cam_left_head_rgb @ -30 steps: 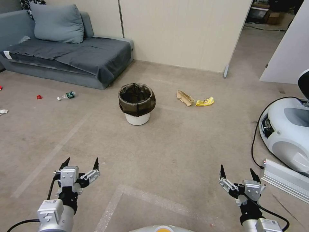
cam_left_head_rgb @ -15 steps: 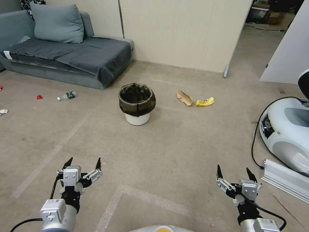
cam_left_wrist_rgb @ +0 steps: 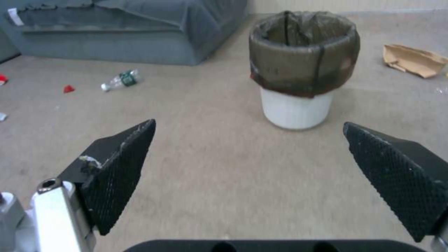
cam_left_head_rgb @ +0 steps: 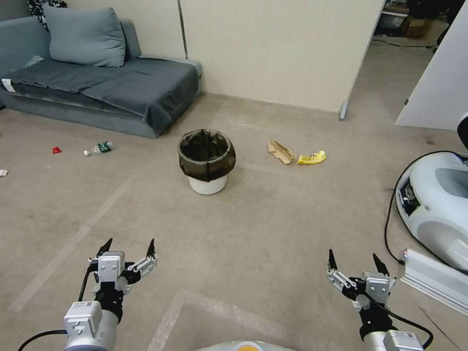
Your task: Pick up the trash bin, then pick up the garbage from the floor and place it into the trash bin.
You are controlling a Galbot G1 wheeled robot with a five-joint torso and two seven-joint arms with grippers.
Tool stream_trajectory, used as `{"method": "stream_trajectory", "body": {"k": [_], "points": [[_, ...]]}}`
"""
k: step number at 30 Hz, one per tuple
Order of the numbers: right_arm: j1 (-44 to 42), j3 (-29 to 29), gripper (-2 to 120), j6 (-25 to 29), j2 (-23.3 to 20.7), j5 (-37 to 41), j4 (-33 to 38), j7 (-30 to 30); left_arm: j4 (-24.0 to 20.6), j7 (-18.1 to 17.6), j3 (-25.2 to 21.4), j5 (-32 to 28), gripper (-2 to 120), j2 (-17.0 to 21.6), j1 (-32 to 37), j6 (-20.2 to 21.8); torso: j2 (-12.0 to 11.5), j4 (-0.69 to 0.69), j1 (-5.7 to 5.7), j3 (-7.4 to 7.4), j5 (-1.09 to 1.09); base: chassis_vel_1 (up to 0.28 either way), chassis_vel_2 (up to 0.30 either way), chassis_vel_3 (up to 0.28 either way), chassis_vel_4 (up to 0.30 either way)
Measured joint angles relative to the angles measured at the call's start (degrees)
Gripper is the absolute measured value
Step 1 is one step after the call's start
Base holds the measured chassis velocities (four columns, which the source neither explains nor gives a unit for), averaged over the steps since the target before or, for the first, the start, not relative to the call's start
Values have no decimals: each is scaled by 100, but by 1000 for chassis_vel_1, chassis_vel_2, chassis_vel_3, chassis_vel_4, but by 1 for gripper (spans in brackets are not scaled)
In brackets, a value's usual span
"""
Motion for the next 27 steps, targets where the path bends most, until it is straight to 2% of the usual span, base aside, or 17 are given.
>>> {"method": "stream_trajectory", "body": {"k": [27], "points": [[-11,-27,100,75,-1,-49,-67,0,28,27,-6,-2,100,19,1,-13,-1,-1,0,0,-2,-199,207,198,-203]]}}
